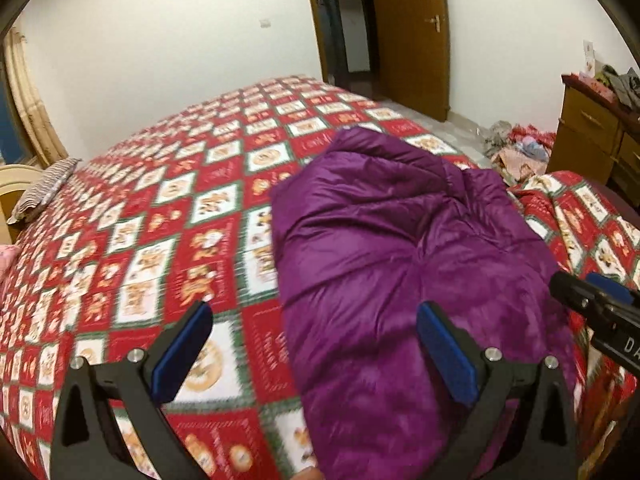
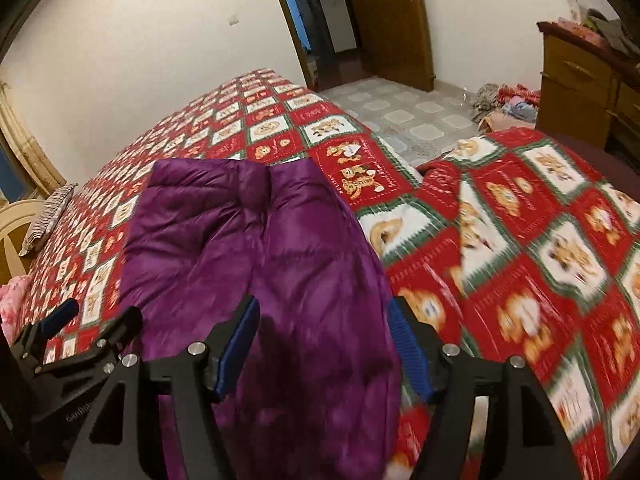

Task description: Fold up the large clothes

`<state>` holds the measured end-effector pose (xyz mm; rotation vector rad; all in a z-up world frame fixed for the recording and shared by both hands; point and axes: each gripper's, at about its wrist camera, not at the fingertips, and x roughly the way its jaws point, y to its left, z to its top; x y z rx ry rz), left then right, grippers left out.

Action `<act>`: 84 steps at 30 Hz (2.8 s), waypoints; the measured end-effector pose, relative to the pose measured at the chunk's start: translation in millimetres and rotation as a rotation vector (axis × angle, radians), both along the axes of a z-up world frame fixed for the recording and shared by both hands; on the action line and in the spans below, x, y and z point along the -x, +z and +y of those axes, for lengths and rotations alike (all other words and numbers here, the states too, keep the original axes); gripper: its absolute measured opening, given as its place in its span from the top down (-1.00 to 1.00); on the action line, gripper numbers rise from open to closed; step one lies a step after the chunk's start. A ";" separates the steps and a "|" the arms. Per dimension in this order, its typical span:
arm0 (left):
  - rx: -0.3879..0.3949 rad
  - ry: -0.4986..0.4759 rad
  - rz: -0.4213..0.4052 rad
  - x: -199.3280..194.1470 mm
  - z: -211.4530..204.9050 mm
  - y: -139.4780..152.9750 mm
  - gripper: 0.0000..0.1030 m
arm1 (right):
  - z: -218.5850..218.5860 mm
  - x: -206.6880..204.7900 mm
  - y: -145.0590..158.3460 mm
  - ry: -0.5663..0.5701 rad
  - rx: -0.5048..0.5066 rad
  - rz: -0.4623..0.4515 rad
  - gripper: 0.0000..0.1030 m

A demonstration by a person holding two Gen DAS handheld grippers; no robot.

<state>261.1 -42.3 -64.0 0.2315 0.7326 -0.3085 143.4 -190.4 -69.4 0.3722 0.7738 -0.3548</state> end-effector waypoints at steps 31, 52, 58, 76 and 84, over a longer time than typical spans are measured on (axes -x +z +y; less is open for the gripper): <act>0.199 0.084 -0.208 137.0 87.7 66.4 -1.00 | 119.4 150.3 93.1 0.105 0.202 -0.289 -0.59; 0.251 0.099 -0.380 205.3 108.6 106.7 -1.00 | 159.7 212.4 144.1 0.091 0.334 -0.486 -0.67; 0.258 0.118 -0.390 214.0 112.3 110.8 -1.00 | 159.9 222.1 148.8 0.089 0.335 -0.506 -0.68; 0.238 0.112 -0.417 219.5 106.7 113.8 -1.00 | 148.3 227.0 151.9 0.061 0.311 -0.522 -0.70; 0.230 0.119 -0.436 222.7 106.1 116.5 -1.00 | 148.3 225.3 150.0 0.061 0.309 -0.518 -0.70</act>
